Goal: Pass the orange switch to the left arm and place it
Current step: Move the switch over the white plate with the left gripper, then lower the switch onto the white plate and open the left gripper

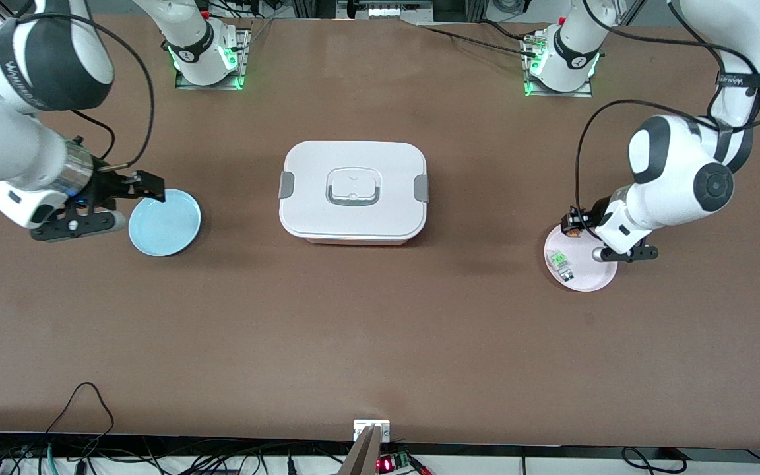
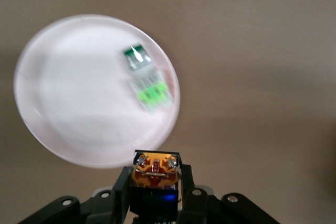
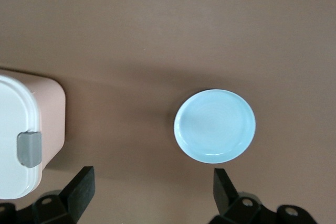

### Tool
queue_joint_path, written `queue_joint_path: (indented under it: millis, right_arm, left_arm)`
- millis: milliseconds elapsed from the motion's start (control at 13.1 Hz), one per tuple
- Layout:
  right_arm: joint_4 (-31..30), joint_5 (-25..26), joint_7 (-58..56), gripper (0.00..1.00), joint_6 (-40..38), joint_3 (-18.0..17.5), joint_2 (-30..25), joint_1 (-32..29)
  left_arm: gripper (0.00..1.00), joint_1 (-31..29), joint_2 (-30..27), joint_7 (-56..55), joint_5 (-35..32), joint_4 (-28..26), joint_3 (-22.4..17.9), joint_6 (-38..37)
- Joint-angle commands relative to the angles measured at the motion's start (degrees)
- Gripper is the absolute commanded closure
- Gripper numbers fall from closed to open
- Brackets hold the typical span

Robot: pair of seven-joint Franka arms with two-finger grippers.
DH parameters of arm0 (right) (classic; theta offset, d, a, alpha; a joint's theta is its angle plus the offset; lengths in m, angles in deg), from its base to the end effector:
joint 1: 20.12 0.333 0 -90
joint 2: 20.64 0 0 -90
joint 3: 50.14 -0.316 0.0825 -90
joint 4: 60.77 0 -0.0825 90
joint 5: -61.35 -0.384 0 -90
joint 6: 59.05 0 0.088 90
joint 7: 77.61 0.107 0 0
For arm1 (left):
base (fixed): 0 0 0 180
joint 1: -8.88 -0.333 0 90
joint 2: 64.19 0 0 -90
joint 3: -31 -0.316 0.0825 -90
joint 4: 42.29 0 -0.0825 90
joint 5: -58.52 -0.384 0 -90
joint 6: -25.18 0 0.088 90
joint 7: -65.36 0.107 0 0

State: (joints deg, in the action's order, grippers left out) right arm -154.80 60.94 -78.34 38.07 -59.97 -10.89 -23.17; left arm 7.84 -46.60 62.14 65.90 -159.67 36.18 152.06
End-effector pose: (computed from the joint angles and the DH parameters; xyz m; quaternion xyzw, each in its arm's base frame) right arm 0.5985 0.0654 0.5041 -0.9961 -0.0643 0.0577 0.0150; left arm 0.5747 -0.0449 0.2790 0.9950 0.0353 -0.0741 0.0577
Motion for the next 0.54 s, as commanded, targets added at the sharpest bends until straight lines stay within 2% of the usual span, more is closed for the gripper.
queue_joint_path:
  millis: [0,153,306,459]
  right_arm:
    - [-0.01,0.67,3.60,0.00,-1.23,0.60,-4.29,-0.21]
    - [-0.71,1.02,9.32,0.00,-1.31,0.69,-6.13,-0.29]
    - [-2.20,1.02,9.51,0.00,-0.35,0.69,-8.68,-0.29]
    - [-3.87,0.94,8.81,0.00,1.14,0.78,-9.92,-0.38]
  left_arm:
    - [1.00,0.52,3.84,1.11,-5.00,0.48,-1.40,5.56]
    - [1.00,0.52,6.82,1.11,-5.80,0.48,-2.72,9.60]
    - [1.00,0.70,10.25,1.19,-5.80,0.57,-4.12,15.21]
    - [1.00,0.70,11.67,1.28,-5.80,0.57,-4.57,17.17]
